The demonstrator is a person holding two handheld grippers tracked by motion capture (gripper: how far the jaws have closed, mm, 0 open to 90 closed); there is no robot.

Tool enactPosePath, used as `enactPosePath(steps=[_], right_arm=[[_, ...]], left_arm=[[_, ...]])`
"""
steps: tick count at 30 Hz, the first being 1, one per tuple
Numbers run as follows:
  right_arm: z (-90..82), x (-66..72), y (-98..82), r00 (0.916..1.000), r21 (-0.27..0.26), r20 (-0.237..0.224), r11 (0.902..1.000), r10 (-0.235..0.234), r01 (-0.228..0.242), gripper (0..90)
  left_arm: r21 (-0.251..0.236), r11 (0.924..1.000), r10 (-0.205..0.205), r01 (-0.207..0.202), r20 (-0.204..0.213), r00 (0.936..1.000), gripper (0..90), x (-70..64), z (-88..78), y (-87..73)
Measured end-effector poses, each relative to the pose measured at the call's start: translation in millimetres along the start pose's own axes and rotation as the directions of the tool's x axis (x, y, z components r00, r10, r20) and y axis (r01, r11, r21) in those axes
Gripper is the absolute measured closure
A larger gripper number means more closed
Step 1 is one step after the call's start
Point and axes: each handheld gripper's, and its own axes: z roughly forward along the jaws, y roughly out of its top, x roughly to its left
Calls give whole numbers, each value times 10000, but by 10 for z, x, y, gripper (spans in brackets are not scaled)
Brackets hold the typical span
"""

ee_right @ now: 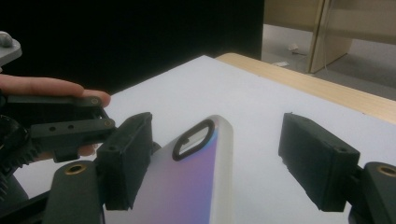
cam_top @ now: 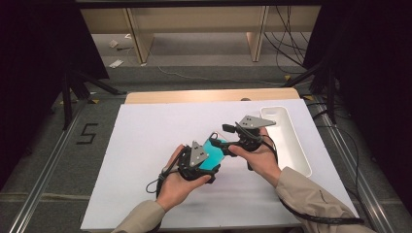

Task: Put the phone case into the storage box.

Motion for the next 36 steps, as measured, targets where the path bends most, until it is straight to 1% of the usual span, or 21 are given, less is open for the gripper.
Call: enactPosePath(steps=[3,13,19,24,27,32,36], right_arm=[[12,6,0,10000,13,-23,10000,40,-40,289],[40,17,0,9999,66,-69,9999,100,-99,349],[46,19,1,9997,61,-143,9998,203,-202,421],[50,21,-3,9992,96,-215,9994,335,-333,482],[50,18,-4,9988,123,-246,9990,431,-428,519],[47,7,1,9979,102,-344,9985,544,-540,576],[50,6,-1,9973,117,-446,9983,578,-573,602]], left_arm=[[-52,10000,39,-38,66,10000,165,-10,5,4],[-68,10000,56,-55,66,10000,165,-17,8,3],[-93,9999,63,-62,77,10000,165,-20,7,3],[-89,9999,-45,46,134,9999,165,-25,3,2],[-87,10000,5,-4,74,10000,165,-22,1,3],[-107,9999,-15,16,86,10000,165,-22,6,-1],[-65,10000,6,-5,58,10000,165,-23,7,-2]])
